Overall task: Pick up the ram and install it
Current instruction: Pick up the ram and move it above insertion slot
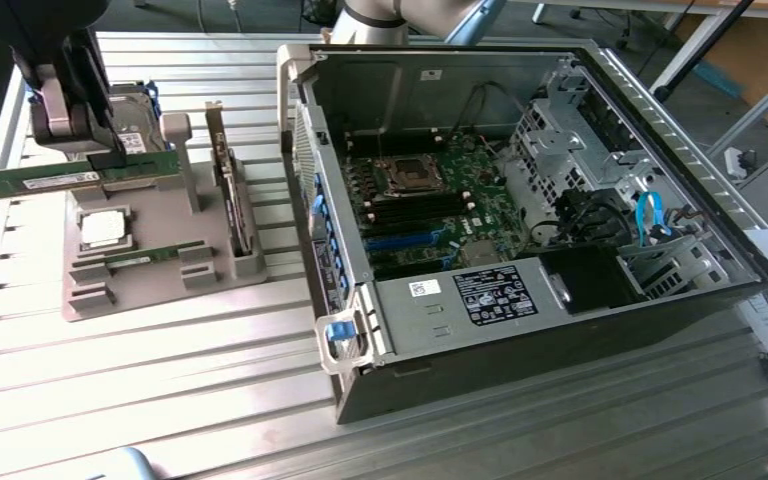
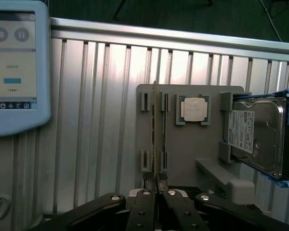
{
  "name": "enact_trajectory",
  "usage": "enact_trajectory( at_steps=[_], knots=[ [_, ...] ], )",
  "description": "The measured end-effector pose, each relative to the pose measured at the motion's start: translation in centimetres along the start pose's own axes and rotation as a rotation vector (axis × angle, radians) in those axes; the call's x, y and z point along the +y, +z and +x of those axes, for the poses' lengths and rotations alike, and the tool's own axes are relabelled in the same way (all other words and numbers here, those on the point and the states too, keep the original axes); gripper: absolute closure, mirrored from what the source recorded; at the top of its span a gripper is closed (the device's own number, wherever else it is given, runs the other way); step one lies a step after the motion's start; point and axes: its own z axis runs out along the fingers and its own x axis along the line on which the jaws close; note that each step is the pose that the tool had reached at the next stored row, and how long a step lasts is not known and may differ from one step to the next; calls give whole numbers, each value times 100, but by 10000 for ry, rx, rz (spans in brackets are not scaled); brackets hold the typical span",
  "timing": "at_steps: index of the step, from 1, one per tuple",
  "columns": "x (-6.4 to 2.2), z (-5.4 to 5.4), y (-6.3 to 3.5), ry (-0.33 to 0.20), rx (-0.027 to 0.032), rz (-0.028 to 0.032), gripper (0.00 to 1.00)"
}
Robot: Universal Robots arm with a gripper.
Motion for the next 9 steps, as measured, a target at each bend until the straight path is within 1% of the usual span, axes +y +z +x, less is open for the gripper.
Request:
enact_trajectory(
  at_steps=[4, 7, 9],
  knots=[
    [-7, 1, -2, -1, 2, -3, 88],
    [-53, 5, 0, 0, 1, -1, 88],
    [-98, 9, 0, 0, 0, -1, 88]
  ],
)
